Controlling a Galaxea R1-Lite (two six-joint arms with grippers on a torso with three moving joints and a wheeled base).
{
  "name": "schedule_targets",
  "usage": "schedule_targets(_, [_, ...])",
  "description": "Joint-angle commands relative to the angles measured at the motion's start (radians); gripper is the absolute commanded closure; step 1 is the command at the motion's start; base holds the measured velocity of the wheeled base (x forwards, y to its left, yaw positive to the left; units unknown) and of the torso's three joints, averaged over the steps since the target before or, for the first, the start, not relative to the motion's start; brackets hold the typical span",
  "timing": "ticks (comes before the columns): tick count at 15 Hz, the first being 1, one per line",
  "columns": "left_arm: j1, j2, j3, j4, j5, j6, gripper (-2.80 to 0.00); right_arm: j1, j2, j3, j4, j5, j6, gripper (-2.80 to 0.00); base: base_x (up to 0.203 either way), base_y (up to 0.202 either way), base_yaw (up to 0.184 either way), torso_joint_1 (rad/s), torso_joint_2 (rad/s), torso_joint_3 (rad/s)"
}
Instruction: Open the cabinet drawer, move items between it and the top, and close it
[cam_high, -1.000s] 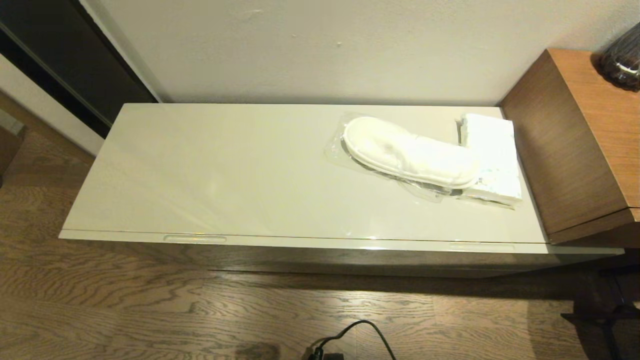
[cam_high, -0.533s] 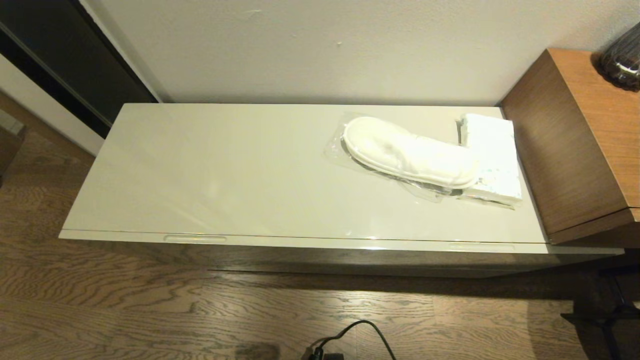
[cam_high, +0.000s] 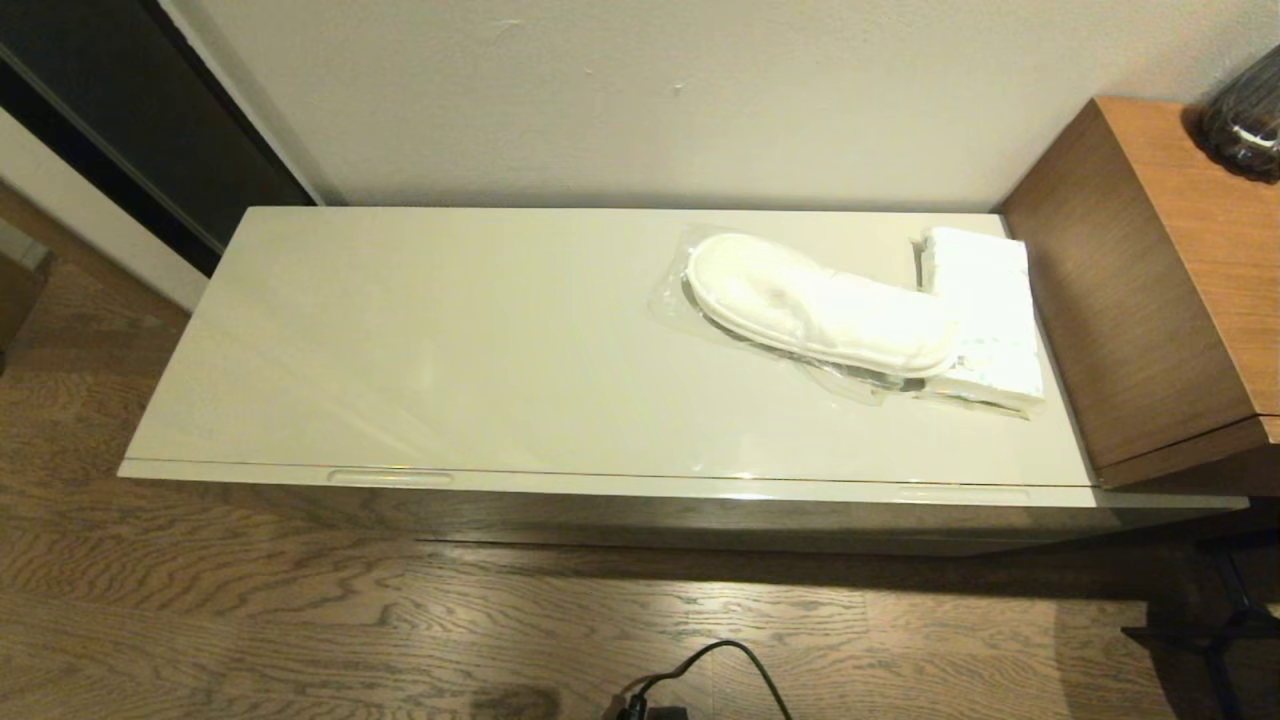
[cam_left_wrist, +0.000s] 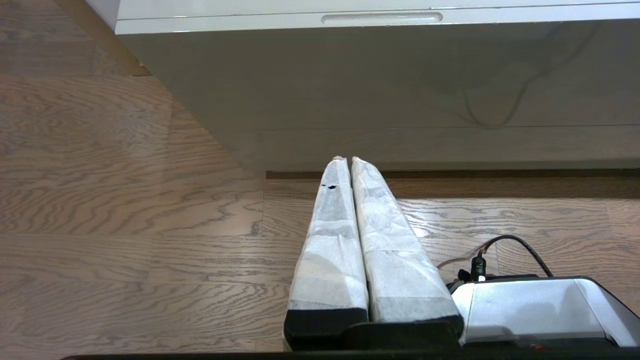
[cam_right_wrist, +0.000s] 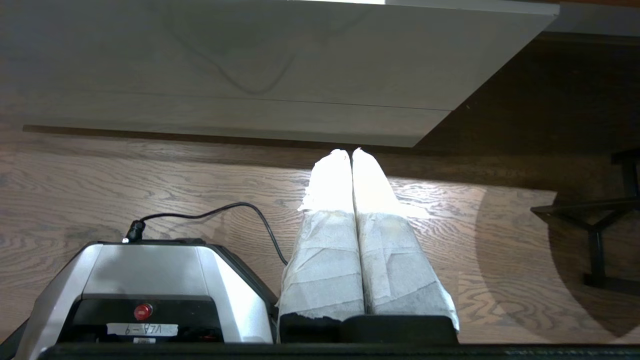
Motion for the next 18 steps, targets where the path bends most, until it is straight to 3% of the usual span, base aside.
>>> schedule_targets(1, [0.0,0.001,0.0,0.0,0.0,0.0,0.0,0.0,0.002,0.0,0.0,-0.001,-0.001,0.0,0.0,0.0,0.0,0.0,0.0,0.0])
schedule_targets(18, [0.0,0.001,0.0,0.0,0.0,0.0,0.0,0.0,0.0,0.003,0.0,-0.004,-0.002,0.0,0.0,0.0,0.0,0.0,0.0,0.0])
